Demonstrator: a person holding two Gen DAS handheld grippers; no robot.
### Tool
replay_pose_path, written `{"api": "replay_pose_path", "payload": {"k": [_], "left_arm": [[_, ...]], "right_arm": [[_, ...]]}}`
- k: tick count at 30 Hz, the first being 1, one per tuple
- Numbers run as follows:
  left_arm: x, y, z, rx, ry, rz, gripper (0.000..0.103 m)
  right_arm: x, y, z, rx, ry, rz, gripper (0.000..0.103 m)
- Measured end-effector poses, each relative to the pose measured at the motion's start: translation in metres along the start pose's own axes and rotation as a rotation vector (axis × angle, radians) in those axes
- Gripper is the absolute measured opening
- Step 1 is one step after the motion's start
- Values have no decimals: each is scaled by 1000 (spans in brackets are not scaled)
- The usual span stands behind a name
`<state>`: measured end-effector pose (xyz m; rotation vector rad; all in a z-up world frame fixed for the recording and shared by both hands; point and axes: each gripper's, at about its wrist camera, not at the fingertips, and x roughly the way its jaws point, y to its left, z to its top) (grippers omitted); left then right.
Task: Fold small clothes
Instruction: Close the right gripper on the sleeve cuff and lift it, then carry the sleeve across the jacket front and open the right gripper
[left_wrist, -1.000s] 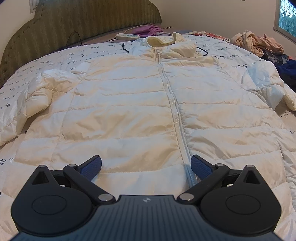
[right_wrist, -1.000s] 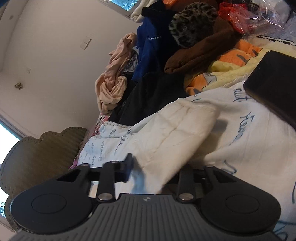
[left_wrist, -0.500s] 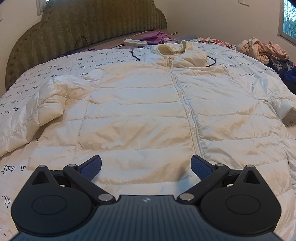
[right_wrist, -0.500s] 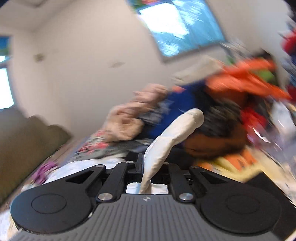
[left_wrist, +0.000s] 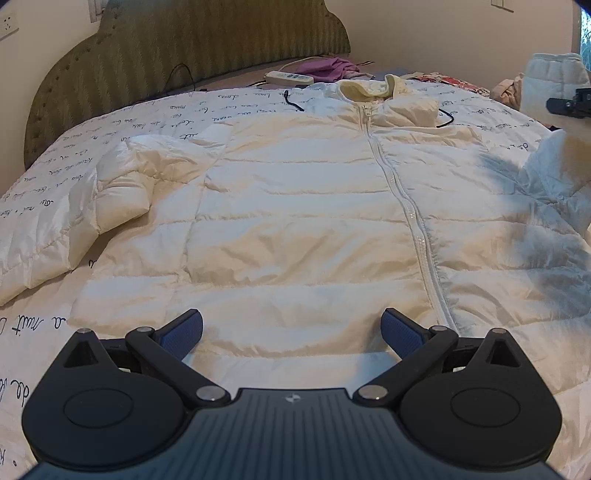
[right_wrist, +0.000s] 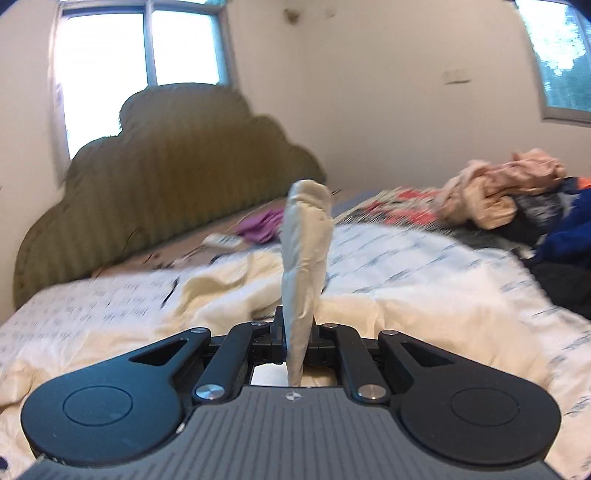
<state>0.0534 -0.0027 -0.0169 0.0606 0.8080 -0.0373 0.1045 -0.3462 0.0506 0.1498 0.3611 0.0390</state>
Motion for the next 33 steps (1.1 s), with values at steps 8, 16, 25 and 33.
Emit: {"api": "replay_pose_path", "payload": {"k": [8,16,25,33], "left_arm": [[-1,12,-2,-5,-7,9,103],[5,22,-9,-15,-6,8,103],[7,23,-16,4,-15,-7,103],[10,23,-22,12,-33,-6,103]], "right_arm": [[37,105,-26,-164,133,98,12],[54,168,-45,-269,187,144,12],[75,201,-65,-294,238,155,12],[96,241,-73,-358,233,165,13]]}}
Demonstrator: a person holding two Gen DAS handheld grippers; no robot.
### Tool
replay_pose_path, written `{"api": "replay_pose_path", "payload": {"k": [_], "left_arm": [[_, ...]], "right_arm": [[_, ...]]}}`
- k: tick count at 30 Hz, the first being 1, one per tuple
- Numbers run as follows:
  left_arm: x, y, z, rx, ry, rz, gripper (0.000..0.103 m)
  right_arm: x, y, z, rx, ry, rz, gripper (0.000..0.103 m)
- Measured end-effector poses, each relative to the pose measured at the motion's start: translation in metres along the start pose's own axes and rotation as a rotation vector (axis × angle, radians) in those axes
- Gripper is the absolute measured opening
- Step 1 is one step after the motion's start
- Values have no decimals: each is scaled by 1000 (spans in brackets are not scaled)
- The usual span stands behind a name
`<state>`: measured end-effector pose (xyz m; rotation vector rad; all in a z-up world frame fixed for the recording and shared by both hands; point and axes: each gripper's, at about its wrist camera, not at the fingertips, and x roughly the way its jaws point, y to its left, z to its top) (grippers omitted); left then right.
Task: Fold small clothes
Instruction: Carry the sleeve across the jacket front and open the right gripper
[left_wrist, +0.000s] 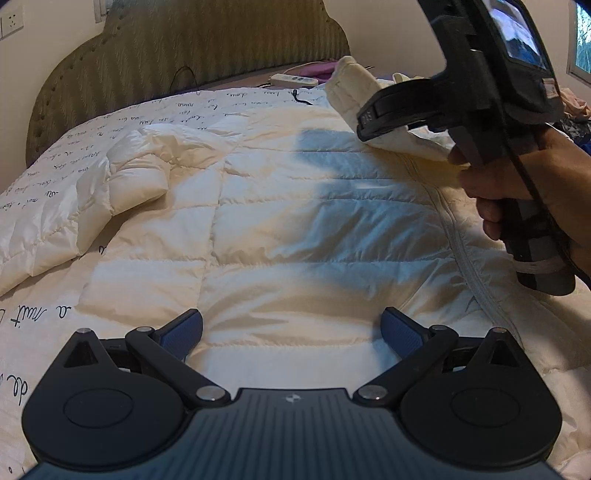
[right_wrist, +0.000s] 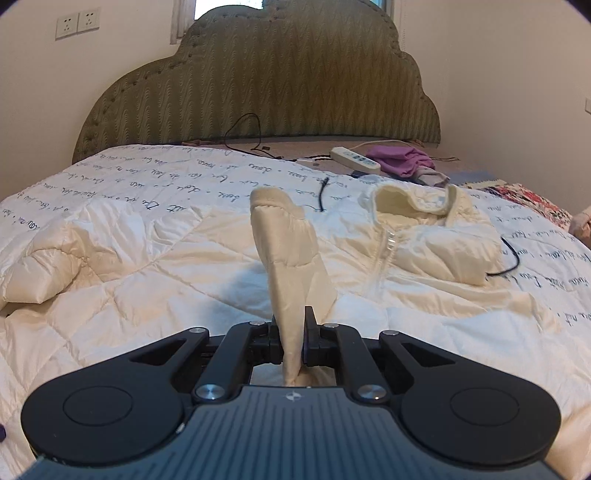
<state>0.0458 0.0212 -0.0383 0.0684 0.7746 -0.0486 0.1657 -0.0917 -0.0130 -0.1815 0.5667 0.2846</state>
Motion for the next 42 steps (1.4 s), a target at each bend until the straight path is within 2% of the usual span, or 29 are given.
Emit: {"api": "replay_pose_path", "payload": {"k": [7,10,12,16,17,18,20,24,28,29,30,31,32,34,36,39,42], "left_arm": [[0,-7,-7,31,-30,29,103],[0,-7,-8,30,-35,27,103],[0,-6,-9,24,-36,22,103],[-1,-4,-8,23,-32,12,103],[-3,-3,-7,22,-32,7,103],[-4,-2,-7,17,-33,1,103],[-10,2,-5,-6,-44,-2,103],[-20,20,2,-46,-77,47,103],[-20,42,7,-76,-72,104,103],[-19,46,8,-80,-66,122,103],[-19,51,7,-85,-61,139,103],[-18,55,7,-91,-57,150,103],[-19,59,6,-99,-55,156,103],[-20,67,5,-116,-54,160,103],[-21,73,4,-127,-52,166,103],[-22,78,3,-132,-51,183,103],[-22,85,2,-143,-47,191,103]], "right_arm": [[11,29,4,-64,3,35,14],[15,34,1,-74,26,94,25],[16,37,-3,-92,51,156,44],[10,47,-10,-171,35,158,47],[8,48,-10,-179,23,152,44],[6,49,-11,-187,17,146,31],[5,51,-10,-205,11,138,20],[3,61,-8,-259,-4,137,19],[8,72,-8,-276,-8,133,19],[11,74,-8,-276,-4,128,20],[13,77,-9,-284,8,119,30],[15,79,-10,-295,14,105,30],[14,80,-11,-303,17,104,37],[7,82,-11,-299,15,126,46],[-3,82,-8,-271,1,184,55],[-17,84,-1,-220,-12,270,56],[-9,89,-1,-218,64,236,57]]}}
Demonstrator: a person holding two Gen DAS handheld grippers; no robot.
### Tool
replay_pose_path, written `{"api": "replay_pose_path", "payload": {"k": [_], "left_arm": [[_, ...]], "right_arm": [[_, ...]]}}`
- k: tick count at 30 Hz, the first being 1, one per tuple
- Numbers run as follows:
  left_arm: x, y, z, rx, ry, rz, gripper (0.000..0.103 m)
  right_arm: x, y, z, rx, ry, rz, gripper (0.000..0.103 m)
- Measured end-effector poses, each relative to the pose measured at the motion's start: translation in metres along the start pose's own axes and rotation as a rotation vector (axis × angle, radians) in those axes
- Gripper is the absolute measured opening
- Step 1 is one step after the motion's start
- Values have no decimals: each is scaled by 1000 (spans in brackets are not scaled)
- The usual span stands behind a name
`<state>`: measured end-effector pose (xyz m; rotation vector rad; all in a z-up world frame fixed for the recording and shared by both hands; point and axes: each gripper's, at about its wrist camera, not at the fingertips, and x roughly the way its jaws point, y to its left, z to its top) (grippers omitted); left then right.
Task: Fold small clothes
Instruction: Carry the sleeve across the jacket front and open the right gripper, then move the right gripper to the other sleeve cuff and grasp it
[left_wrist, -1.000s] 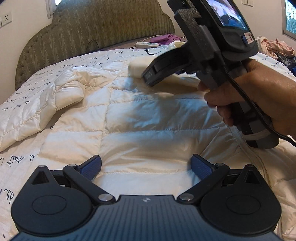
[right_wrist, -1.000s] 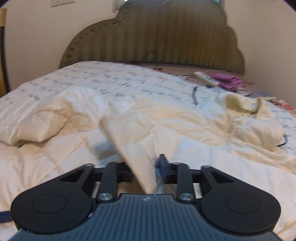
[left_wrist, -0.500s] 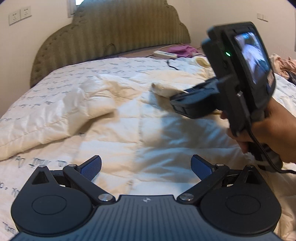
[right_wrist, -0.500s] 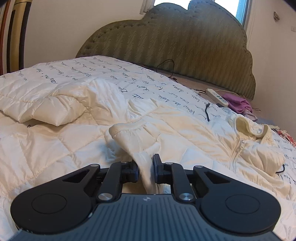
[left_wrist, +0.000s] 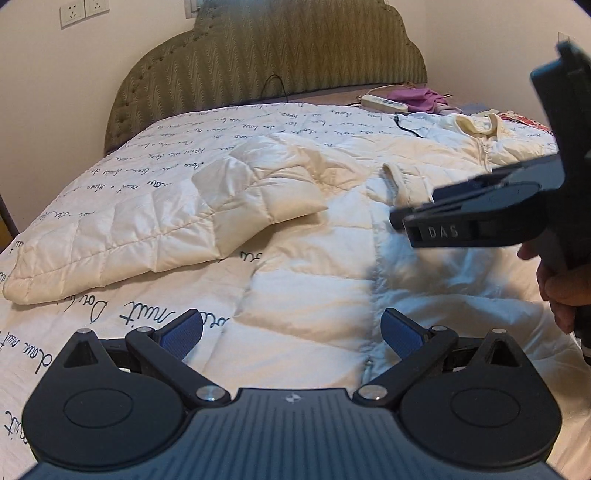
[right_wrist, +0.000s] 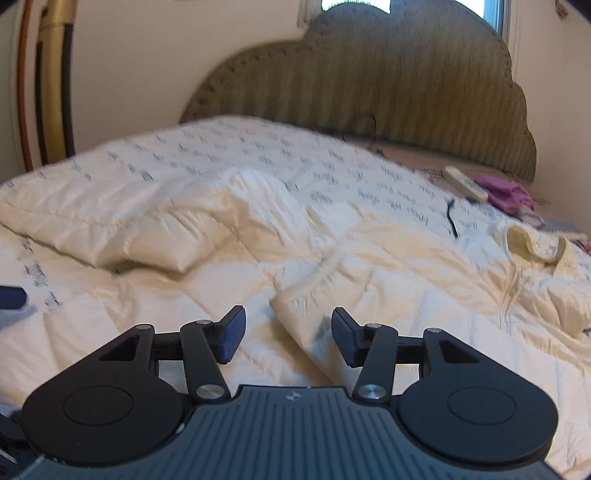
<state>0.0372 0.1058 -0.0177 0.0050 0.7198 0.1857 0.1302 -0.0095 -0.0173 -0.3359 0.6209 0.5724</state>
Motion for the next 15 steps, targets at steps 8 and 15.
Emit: {"api": "replay_pose_path", "payload": {"k": [8,15], "left_arm": [[-4,25,1,-13,-27,61,103],[4,71,-2,-84,-14,148,103]], "right_arm": [[5,2,-5,60,5,39,57],[4,23,-1,-11,-22,-13,58]]}}
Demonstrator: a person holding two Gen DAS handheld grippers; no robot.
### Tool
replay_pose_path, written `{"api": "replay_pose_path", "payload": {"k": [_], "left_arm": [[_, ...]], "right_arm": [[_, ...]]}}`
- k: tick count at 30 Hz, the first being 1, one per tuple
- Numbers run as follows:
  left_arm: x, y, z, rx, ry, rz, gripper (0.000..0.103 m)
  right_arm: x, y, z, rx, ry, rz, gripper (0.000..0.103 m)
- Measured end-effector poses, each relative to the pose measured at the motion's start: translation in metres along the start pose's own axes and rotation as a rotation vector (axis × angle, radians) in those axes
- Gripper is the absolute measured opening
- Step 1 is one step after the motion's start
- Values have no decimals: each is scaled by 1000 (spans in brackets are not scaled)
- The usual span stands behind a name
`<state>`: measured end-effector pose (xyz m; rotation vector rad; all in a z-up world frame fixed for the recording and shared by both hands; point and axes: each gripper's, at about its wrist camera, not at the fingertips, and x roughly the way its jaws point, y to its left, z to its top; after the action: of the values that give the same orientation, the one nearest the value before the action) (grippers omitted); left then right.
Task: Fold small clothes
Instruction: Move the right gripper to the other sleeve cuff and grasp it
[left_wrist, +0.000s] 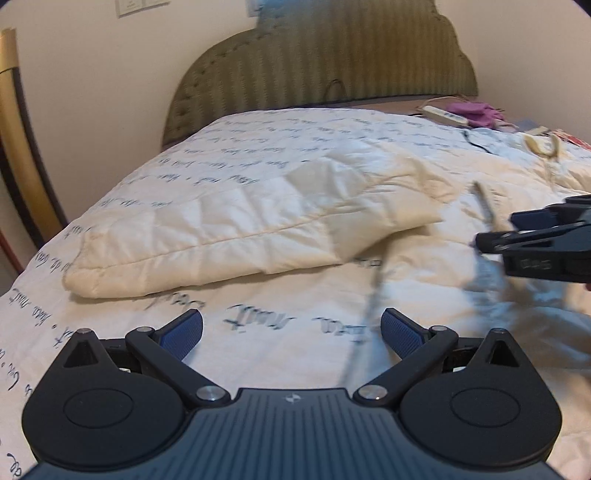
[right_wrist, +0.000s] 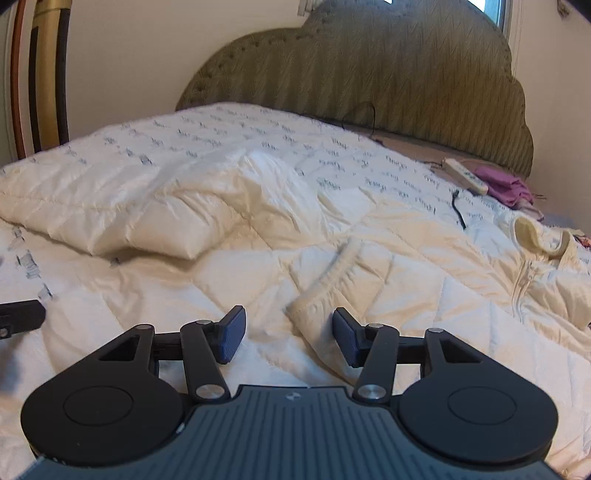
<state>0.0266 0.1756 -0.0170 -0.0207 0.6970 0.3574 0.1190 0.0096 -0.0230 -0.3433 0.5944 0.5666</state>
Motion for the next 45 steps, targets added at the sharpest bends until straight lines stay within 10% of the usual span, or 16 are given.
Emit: {"api": "replay_pose_path", "payload": {"k": [17,37,41,45], "left_arm": [[15,86,-28,-74,19,192,103],[11,113,-43,-177,-9,138,103],[11,116,-44,-198,-7,127,103],[11,111,-44,-176,-8,143,103]], "right_arm": [[-13,112,52,-212,-139,180,57],[37,261,85,-650,-87,480,57],[39,274,84,-669,-144,414,55],[39,275,90,-614,-158,433,17]]}}
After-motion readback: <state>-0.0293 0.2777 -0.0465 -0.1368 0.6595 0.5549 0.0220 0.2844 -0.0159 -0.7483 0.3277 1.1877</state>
